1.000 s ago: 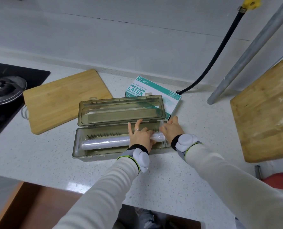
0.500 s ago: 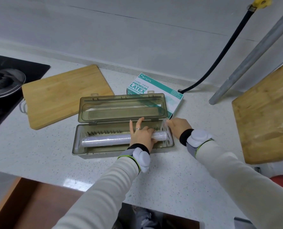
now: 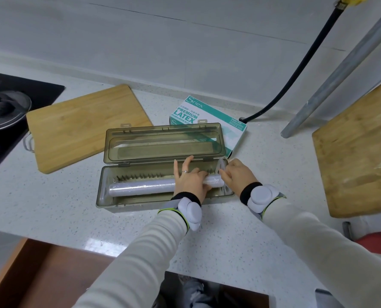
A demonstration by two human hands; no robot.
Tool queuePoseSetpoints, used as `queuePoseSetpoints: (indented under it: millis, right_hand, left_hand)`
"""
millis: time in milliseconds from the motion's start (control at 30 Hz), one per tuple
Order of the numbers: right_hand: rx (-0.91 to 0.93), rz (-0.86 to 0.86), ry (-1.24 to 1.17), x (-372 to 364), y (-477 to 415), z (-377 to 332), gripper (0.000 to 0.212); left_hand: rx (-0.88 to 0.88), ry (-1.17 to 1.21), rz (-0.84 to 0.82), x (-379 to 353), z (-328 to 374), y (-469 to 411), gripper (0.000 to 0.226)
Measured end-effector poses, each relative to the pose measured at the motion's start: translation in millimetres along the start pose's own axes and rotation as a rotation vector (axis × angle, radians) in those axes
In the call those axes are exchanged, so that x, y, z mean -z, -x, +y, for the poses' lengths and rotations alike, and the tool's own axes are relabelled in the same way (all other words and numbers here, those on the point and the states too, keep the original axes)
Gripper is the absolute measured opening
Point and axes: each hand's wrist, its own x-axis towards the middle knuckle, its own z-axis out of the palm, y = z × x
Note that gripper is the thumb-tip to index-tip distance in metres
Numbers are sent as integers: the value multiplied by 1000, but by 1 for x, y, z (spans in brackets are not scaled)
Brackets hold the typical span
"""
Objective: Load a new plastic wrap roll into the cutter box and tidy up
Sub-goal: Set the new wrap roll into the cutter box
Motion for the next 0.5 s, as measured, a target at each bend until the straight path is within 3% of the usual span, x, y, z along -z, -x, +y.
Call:
queuePoseSetpoints:
  millis: [500]
  right_hand:
    - [-55, 29, 86, -7, -2, 0, 39]
  left_hand:
    - [-8, -15, 23, 2, 0, 2, 31]
